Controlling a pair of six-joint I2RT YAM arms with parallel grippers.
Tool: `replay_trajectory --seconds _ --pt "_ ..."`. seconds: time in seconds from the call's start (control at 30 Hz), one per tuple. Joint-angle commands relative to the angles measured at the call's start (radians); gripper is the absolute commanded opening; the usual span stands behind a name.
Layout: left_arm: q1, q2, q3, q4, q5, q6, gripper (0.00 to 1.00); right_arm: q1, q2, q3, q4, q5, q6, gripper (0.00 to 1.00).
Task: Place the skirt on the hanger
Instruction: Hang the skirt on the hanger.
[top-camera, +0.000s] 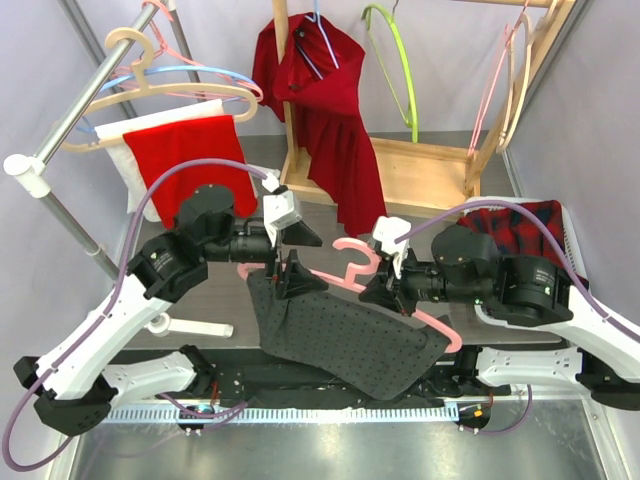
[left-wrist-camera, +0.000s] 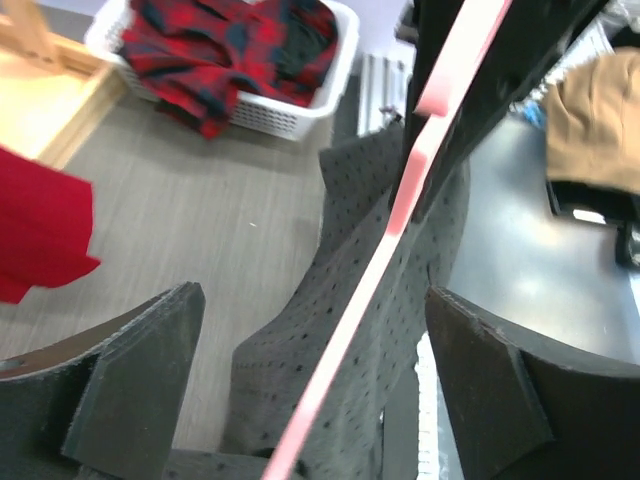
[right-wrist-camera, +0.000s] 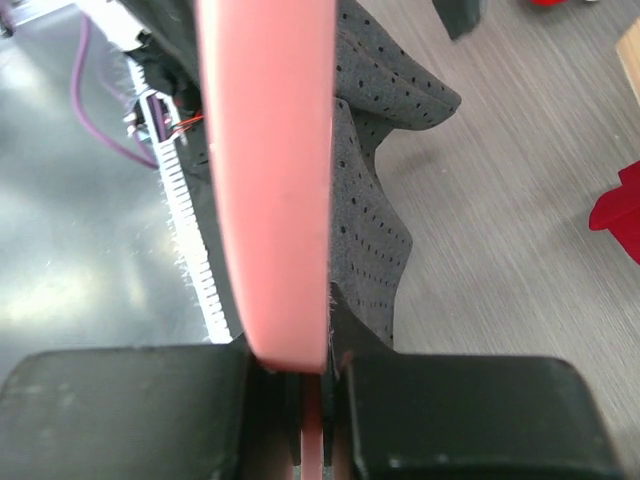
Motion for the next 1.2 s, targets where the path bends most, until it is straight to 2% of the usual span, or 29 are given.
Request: replay_trajectory --seconds 0.0,0.23,0.37,0.4,0.5,0.53,0.6,0.7,0.8,0.87,1.0,1.1,1.17 --pt "0.002 0.024 0.065 -0.063 0.136 0.141 0.94 0.004 -0.021 0.059 0.046 -0.079 -0.026 0.01" --pt "0.002 0.095 0.057 -0.183 0.403 0.253 0.84 0.007 -0.030 0.057 0.046 -0.081 -0.034 0.01" --pt "0.000 0.098 0.001 -0.144 0.399 0.216 0.73 0.006 -0.022 0.043 0.049 -0.081 -0.035 0.01" --pt "0.000 0.098 -0.005 -0.136 0.385 0.184 0.62 0.006 -0.022 0.039 0.054 -0.082 -0.035 0.01" --pt "0.000 0.108 -0.019 -0.093 0.278 0.111 0.37 0.007 -0.024 0.031 0.061 -0.084 -0.032 0.01" --pt "0.002 0.113 -0.019 -0.091 0.250 0.097 0.20 0.007 -0.024 0.026 0.067 -0.086 -0.031 0.01" --pt "0.002 0.133 -0.018 -0.099 0.142 0.086 0.00 0.006 -0.025 0.023 0.072 -0.092 -0.026 0.01" --pt "0.002 0.142 -0.024 -0.099 0.005 0.071 0.00 0.006 -0.027 0.017 0.074 -0.072 -0.015 0.01" --pt "0.000 0.131 -0.038 -0.085 -0.012 0.075 0.00 0.006 -0.036 -0.007 0.077 -0.082 -0.009 0.01" --pt "0.000 0.108 -0.032 -0.085 -0.009 0.075 0.00 0.004 -0.051 -0.023 0.078 -0.108 -0.003 0.09" --pt "0.000 0.050 -0.019 -0.090 -0.015 0.080 0.00 0.006 -0.101 -0.113 0.106 -0.205 0.008 0.38" --pt "0.000 0.000 -0.013 -0.107 -0.023 0.084 0.00 0.006 -0.156 -0.180 0.147 -0.276 0.028 0.44" --pt "0.002 -0.036 -0.015 -0.117 -0.031 0.092 0.00 0.006 -0.203 -0.205 0.163 -0.279 0.054 0.44"
